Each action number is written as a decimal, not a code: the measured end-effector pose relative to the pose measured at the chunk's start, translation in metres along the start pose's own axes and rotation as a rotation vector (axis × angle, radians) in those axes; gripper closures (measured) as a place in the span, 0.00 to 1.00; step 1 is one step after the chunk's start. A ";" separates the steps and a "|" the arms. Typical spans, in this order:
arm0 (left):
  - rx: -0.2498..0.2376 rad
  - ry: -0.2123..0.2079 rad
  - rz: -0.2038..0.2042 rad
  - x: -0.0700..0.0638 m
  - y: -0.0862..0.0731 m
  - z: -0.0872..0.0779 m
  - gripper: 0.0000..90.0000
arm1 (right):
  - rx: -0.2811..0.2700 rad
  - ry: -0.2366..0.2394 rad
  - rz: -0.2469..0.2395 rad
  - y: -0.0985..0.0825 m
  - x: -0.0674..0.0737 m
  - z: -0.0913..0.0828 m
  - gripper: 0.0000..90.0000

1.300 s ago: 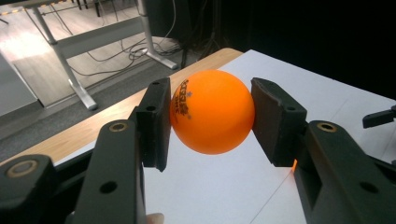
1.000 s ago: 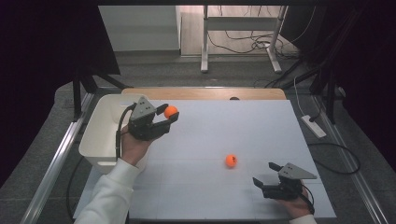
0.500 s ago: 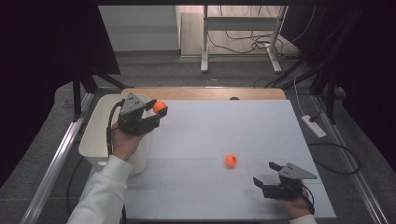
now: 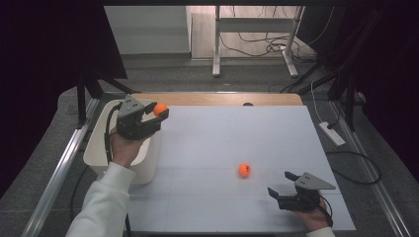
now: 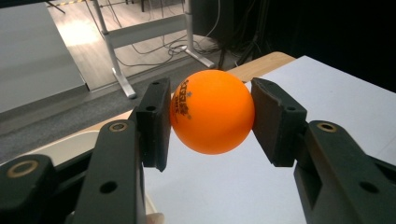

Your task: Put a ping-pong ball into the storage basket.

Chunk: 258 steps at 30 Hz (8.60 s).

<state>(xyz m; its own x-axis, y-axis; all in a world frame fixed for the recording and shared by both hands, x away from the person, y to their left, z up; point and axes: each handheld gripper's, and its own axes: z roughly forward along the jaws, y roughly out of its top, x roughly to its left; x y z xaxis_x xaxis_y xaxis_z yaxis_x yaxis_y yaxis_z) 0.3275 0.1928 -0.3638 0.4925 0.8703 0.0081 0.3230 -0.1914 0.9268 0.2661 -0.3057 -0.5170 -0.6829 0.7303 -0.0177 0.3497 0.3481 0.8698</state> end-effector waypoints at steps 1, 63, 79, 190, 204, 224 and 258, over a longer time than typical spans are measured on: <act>0.001 0.004 -0.001 0.001 0.000 0.000 0.57 | 0.000 0.000 0.000 0.000 0.000 0.000 0.13; 0.211 0.185 -0.136 0.076 -0.025 0.023 0.56 | 0.013 0.001 -0.004 0.000 0.000 0.002 0.13; 0.356 0.182 -0.167 0.085 -0.033 0.041 0.56 | 0.019 -0.001 -0.005 -0.001 0.000 0.002 0.13; 0.084 -0.302 -0.059 -0.033 -0.016 0.020 0.19 | -0.013 0.013 0.017 0.003 -0.002 0.004 0.14; 0.093 -0.344 -0.055 -0.043 -0.020 0.036 0.18 | -0.013 0.013 0.014 0.004 -0.002 0.007 0.14; 0.122 -0.377 -0.032 -0.063 -0.023 0.053 0.18 | -0.020 0.004 0.007 0.003 -0.002 0.003 0.14; 0.152 -0.420 0.001 -0.099 -0.028 0.091 0.18 | -0.013 0.011 -0.002 0.005 -0.004 0.006 0.14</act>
<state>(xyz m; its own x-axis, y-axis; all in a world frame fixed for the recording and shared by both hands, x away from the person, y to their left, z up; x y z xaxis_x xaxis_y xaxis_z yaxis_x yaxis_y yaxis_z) 0.3434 0.0707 -0.4249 0.7681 0.6164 -0.1733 0.4222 -0.2841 0.8608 0.2743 -0.3029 -0.5160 -0.6902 0.7235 -0.0139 0.3402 0.3414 0.8762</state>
